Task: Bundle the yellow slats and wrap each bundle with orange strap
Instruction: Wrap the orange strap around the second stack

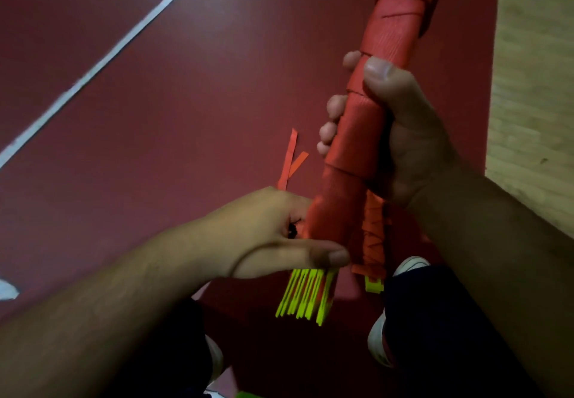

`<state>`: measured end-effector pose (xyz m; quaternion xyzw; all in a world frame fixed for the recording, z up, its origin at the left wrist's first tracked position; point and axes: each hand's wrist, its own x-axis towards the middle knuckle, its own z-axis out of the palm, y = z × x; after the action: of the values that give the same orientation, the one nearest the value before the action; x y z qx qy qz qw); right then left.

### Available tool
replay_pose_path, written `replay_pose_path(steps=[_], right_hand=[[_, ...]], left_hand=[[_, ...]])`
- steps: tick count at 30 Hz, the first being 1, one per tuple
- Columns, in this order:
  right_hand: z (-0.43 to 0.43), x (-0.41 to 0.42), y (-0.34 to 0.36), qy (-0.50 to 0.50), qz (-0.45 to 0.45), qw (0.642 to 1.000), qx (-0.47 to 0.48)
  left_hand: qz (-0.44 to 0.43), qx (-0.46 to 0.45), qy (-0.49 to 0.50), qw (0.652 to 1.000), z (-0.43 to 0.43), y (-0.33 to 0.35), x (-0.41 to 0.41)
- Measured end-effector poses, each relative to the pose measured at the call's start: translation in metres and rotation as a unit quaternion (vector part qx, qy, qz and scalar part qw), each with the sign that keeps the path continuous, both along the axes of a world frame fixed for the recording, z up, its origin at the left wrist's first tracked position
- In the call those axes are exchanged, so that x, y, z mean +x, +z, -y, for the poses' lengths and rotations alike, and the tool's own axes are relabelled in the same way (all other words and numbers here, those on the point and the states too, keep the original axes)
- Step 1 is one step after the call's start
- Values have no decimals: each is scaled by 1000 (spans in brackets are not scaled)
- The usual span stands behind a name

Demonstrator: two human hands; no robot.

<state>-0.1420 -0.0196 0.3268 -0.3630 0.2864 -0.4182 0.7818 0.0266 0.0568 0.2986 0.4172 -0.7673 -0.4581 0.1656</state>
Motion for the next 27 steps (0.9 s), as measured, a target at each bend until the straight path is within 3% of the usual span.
replay_pose_path(steps=[8,24,27], right_hand=[[1,8,-11,-72,-59,996,5],[2,11,-13,-113,-90,989,-37],[3,10,-12,-105,-71,992,-26]], left_hand=[[162,-11,34,986,3,-12,9],[197,-86,39,976,7,-20,11],[170,-103,34,980,7,-20,13]])
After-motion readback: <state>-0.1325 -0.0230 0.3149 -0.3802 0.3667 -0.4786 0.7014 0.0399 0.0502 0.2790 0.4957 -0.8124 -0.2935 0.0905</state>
